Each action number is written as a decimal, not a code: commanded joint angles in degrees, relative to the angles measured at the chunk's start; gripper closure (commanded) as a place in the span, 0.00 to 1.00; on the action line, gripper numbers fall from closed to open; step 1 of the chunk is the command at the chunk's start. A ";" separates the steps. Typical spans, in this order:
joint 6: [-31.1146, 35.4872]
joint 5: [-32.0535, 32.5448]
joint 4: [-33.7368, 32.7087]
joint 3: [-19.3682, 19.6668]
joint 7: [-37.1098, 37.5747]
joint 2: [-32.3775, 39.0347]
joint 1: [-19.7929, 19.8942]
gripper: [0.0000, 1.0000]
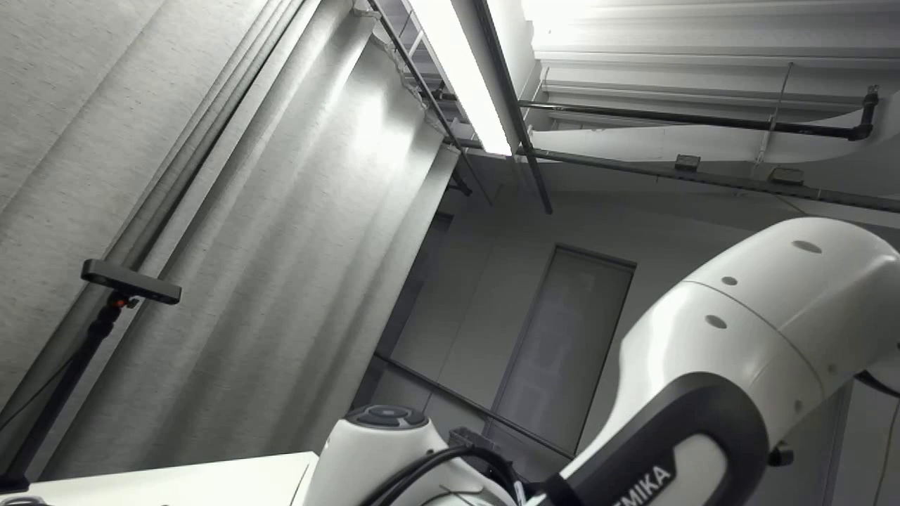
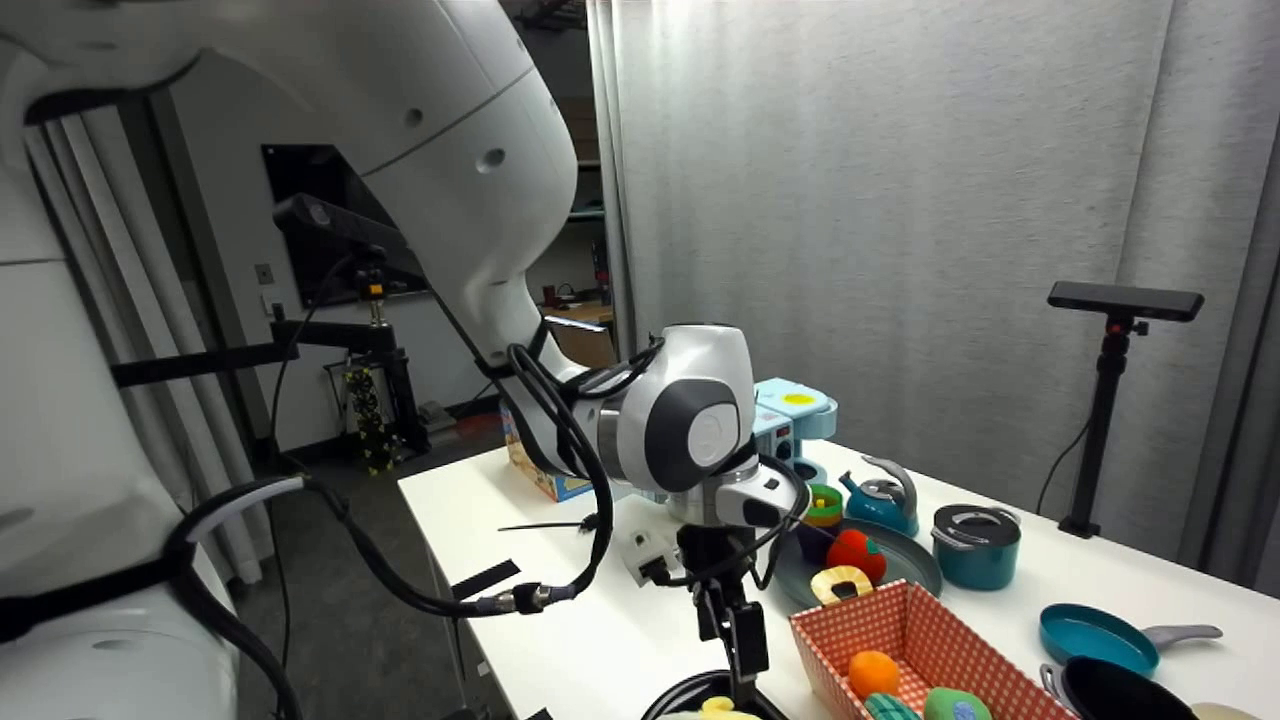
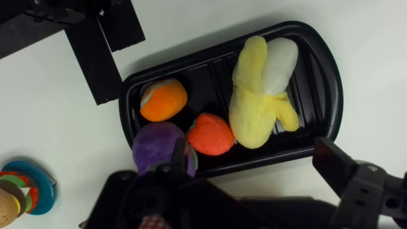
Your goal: Pick up the three toys and place them in the basket.
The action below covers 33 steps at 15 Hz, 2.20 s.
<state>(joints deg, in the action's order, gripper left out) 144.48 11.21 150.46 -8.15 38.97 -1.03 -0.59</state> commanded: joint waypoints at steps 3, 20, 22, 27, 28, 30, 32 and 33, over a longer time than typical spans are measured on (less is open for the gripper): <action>7.69 0.29 -0.90 3.48 4.50 7.69 -1.54 0.00; 12.76 -7.67 -3.77 8.00 3.89 15.77 -8.24 0.63; 12.58 -7.31 -3.66 8.62 4.19 14.43 -8.51 0.78; 10.99 -4.15 -3.63 9.56 5.75 7.02 -9.90 1.00; 10.61 -2.88 -3.85 9.50 6.29 5.30 -10.06 1.00; 9.75 1.42 -4.57 9.05 8.04 1.47 -9.88 0.99; 8.93 7.58 -5.94 8.10 10.75 -1.71 -8.64 0.99; 8.04 12.58 -7.08 7.71 12.94 -2.89 -7.60 0.99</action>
<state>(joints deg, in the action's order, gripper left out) 155.76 14.21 144.60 0.24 46.41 1.50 -9.57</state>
